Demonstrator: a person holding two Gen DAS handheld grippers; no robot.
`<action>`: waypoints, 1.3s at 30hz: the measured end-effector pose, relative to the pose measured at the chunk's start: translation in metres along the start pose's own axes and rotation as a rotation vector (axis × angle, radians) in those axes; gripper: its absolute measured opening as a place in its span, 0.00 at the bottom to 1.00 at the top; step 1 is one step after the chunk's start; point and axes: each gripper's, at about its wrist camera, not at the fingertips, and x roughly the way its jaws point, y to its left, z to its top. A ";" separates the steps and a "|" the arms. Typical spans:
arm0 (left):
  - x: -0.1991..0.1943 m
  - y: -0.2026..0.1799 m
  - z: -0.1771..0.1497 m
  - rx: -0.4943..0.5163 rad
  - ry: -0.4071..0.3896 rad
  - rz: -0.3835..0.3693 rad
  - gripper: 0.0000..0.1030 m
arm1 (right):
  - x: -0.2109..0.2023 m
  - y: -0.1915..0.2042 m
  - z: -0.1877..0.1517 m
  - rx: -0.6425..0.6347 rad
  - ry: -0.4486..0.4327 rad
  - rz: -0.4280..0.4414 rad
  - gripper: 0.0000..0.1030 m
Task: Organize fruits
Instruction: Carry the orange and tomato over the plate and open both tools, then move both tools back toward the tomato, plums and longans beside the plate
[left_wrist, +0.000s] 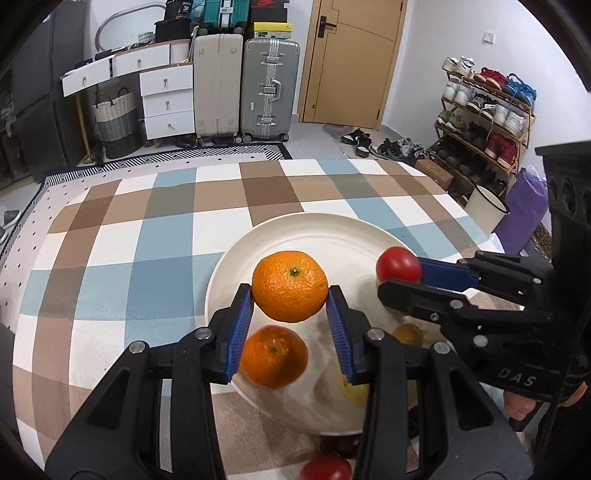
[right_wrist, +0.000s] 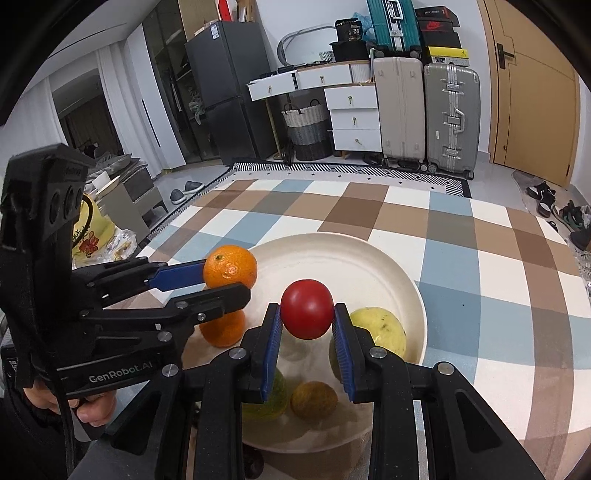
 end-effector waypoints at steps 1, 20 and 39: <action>0.002 0.001 0.001 0.001 0.001 0.003 0.37 | 0.001 0.000 0.002 -0.003 -0.005 0.002 0.27; 0.000 0.010 0.001 -0.031 0.003 0.037 0.45 | -0.007 0.002 0.007 -0.002 -0.061 -0.035 0.50; -0.102 0.015 -0.046 -0.080 -0.049 0.106 0.99 | -0.086 0.002 -0.036 0.099 -0.096 -0.106 1.00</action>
